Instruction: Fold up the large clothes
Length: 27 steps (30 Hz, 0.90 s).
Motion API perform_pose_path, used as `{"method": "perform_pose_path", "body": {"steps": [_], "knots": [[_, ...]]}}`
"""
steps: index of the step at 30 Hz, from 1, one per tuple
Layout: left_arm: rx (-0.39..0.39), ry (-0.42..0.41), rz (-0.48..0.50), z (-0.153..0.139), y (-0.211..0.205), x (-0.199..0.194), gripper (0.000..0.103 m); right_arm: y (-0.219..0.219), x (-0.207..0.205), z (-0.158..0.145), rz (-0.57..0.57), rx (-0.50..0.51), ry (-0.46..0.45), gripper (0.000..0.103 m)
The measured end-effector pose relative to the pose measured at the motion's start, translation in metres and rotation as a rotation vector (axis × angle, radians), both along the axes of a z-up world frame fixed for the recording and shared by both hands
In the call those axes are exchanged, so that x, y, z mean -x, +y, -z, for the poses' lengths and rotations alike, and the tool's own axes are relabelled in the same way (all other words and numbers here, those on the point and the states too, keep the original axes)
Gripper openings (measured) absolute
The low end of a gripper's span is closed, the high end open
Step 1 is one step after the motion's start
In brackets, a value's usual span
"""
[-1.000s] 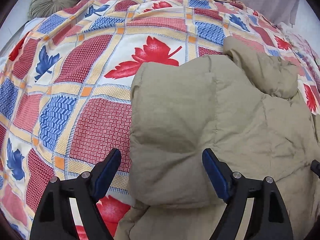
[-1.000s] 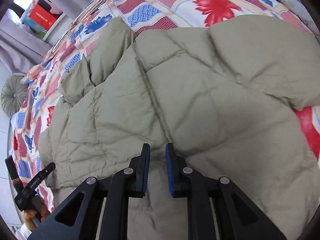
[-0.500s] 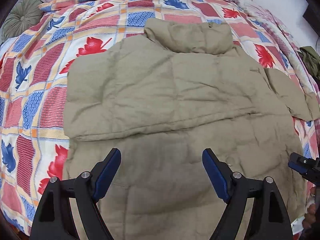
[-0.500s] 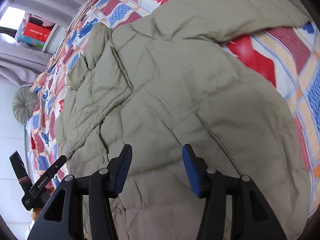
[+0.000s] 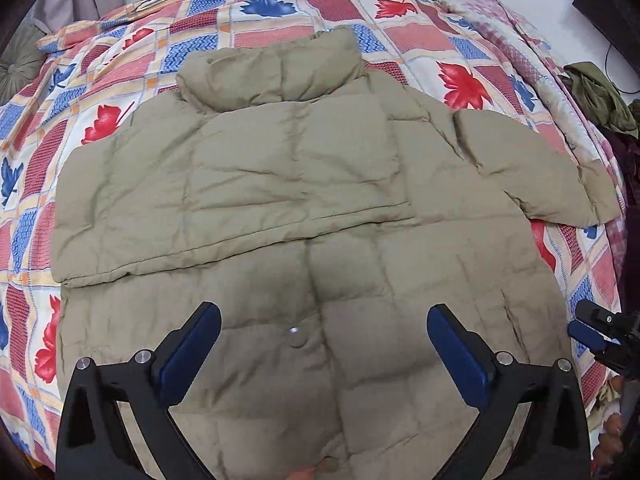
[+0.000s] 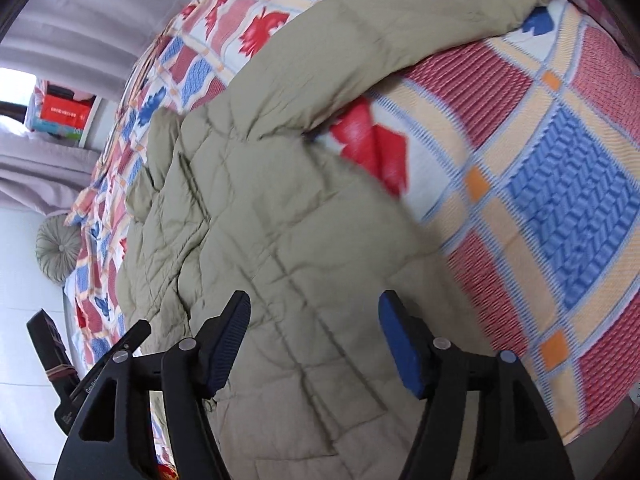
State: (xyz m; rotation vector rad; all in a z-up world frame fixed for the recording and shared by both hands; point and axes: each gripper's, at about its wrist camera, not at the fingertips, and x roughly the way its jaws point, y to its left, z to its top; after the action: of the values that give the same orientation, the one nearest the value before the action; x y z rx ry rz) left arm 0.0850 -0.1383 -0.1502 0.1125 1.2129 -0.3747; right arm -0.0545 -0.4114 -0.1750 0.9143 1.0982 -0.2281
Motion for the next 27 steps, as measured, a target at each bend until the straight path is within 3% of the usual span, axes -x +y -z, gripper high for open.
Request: {"method": "perform_pose_path", "body": {"steps": [2,3,4,13,14,15,19,27], "knots": [[-0.001,-0.001,0.016,-0.002,-0.017,0.002,0.103,-0.015,0.007,-0.002,0.017,-0.004,-0.012,0.074],[0.004,0.002,0.026,-0.003,-0.027,0.004,0.103,-0.025,0.009,-0.003,0.027,-0.008,-0.022,0.084],[0.008,0.008,0.038,-0.004,-0.036,0.006,0.103,-0.033,0.011,-0.003,0.034,-0.009,-0.031,0.086],[-0.003,0.035,0.109,-0.002,-0.099,0.027,0.103,-0.107,0.020,0.004,0.093,0.007,-0.041,0.088],[-0.009,0.032,0.120,-0.002,-0.104,0.029,0.103,-0.113,0.020,0.005,0.100,0.015,-0.038,0.100],[-0.014,0.031,0.131,-0.002,-0.110,0.032,0.103,-0.122,0.019,0.006,0.110,0.027,-0.039,0.103],[-0.020,0.038,0.142,0.002,-0.125,0.034,0.103,-0.146,0.016,0.010,0.140,0.019,-0.054,0.103],[-0.025,0.048,0.115,0.008,-0.137,0.030,0.103,-0.216,0.007,0.028,0.286,-0.116,-0.135,0.103]]}}
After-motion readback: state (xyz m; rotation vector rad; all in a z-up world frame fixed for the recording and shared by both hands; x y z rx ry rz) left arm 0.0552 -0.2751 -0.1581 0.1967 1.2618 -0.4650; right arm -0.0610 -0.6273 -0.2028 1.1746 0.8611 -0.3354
